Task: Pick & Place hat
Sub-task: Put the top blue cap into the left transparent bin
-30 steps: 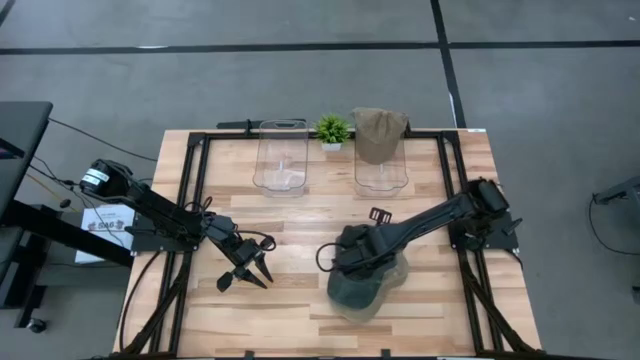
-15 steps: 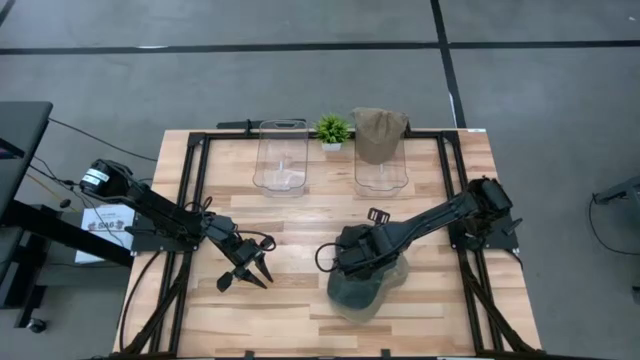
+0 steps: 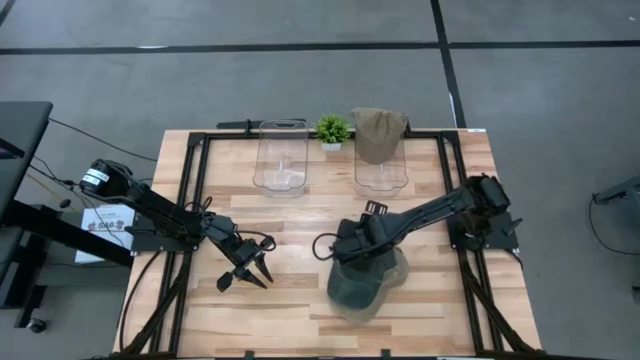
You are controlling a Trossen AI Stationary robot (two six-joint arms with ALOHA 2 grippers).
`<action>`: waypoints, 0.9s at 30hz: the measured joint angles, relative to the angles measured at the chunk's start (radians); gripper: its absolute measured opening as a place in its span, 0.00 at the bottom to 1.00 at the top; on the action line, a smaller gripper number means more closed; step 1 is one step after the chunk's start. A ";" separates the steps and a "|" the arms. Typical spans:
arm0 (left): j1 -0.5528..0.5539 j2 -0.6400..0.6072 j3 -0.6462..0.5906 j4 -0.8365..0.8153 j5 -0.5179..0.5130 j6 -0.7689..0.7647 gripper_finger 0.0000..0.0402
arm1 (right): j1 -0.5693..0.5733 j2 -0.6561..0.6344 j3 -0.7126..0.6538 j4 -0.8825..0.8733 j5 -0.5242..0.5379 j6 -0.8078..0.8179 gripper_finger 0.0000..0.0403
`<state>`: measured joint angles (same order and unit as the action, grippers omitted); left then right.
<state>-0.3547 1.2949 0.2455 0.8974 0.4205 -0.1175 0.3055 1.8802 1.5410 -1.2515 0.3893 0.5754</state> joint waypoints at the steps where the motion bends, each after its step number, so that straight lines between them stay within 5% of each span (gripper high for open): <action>1: 0.000 0.000 0.000 0.000 0.000 0.000 0.24 | -0.006 0.003 0.000 -0.001 -0.002 -0.001 0.50; 10: 0.000 0.000 0.000 0.000 0.000 -0.003 0.24 | -0.030 0.006 -0.093 0.040 -0.050 0.002 0.51; 15: 0.000 0.000 0.000 0.000 0.000 -0.001 0.24 | -0.023 0.005 -0.094 0.056 -0.043 0.008 0.37; 21: 0.000 0.000 0.000 0.000 0.000 0.000 0.24 | -0.017 0.003 -0.094 0.055 -0.050 0.008 0.06; 27: 0.000 0.000 0.000 0.000 0.000 0.000 0.24 | -0.009 0.003 -0.070 0.053 -0.051 0.024 0.06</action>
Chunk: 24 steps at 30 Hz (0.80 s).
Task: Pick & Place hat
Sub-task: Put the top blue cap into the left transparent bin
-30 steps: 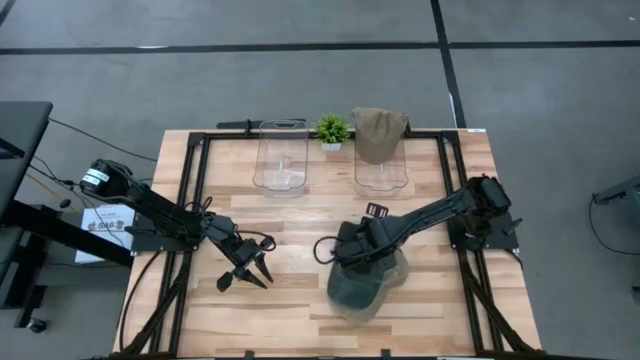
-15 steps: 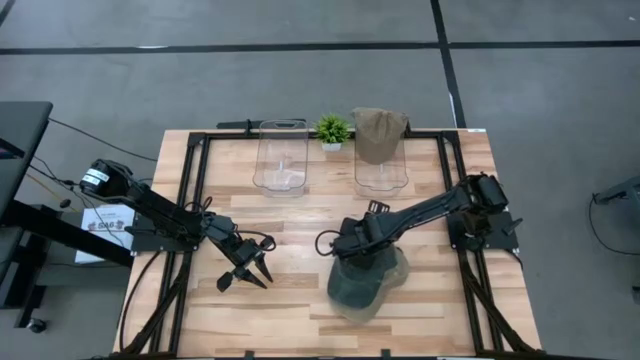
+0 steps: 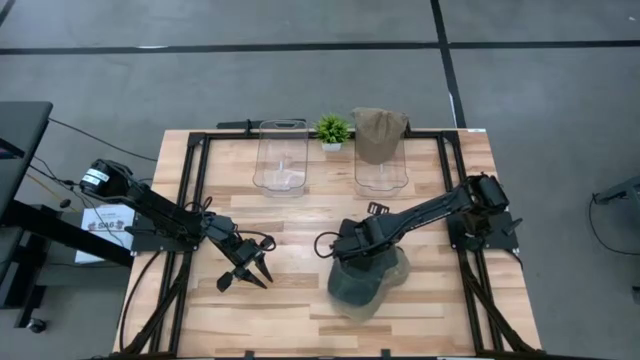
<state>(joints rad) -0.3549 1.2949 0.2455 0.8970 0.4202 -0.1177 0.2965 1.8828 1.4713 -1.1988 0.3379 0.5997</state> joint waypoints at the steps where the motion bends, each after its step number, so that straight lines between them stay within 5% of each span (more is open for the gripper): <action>1: 0.000 0.000 0.000 0.000 0.000 0.000 0.24 | 0.004 0.000 0.011 0.000 0.000 -0.003 0.05; 11: 0.000 0.000 0.000 0.000 0.000 -0.001 0.24 | 0.039 0.000 0.177 -0.032 -0.003 -0.027 0.04; 24: -0.033 0.000 0.000 0.001 0.000 0.000 0.24 | 0.040 0.000 0.382 -0.031 -0.242 -0.032 0.04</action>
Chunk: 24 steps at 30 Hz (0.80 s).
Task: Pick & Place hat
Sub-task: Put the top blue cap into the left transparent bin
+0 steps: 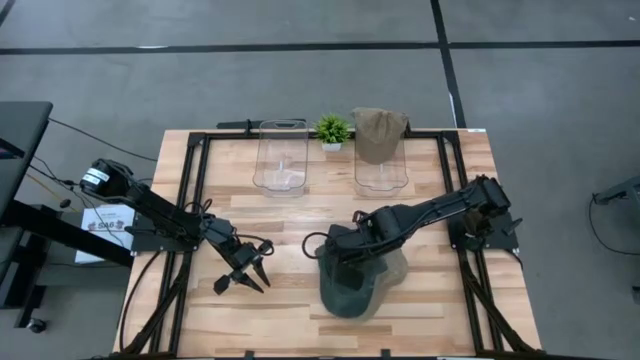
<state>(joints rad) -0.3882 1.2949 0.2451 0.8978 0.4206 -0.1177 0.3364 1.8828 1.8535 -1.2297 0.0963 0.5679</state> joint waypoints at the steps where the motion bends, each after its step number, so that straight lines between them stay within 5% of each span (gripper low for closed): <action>1: 0.000 0.000 0.000 0.000 0.000 0.000 0.24 | -0.004 0.000 0.006 0.007 -0.024 0.005 0.04; 13: 0.000 0.000 0.000 0.000 0.000 0.000 0.24 | -0.065 0.000 0.014 0.149 -0.353 0.083 0.04; 24: 0.000 0.000 0.000 0.000 0.000 0.000 0.24 | -0.062 0.000 -0.020 0.335 -0.514 0.159 0.04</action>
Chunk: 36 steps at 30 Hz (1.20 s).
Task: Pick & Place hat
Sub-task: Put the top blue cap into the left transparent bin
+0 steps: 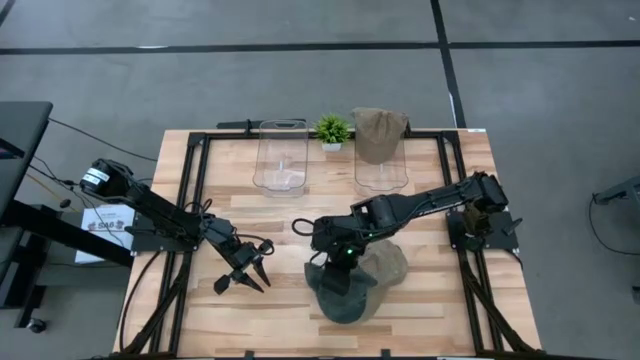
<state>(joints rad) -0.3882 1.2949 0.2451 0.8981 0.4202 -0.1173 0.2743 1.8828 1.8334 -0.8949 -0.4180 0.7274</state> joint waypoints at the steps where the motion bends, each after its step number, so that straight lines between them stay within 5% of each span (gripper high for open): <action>1: 0.000 0.000 0.000 0.000 0.000 0.000 0.24 | 0.001 0.000 -0.011 0.030 -0.026 0.007 0.04; 12: -0.002 0.000 0.000 0.013 0.005 0.010 0.24 | 0.004 -0.005 -0.038 0.244 -0.122 -0.026 0.04; 20: -0.049 -0.077 -0.001 0.139 0.174 0.078 0.24 | -0.033 -0.007 -0.039 0.170 -0.119 -0.140 0.04; 28: -0.053 -0.265 0.000 0.114 0.078 0.165 0.24 | -0.089 -0.007 -0.039 0.171 -0.128 -0.213 0.04; 36: -0.025 -0.251 0.000 0.089 0.012 0.192 0.24 | -0.102 -0.007 -0.039 0.193 -0.122 -0.266 0.04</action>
<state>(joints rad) -0.4130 1.0440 0.2447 0.9869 0.4324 0.0749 0.1726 1.8759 1.7947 -0.7019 -0.5401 0.4615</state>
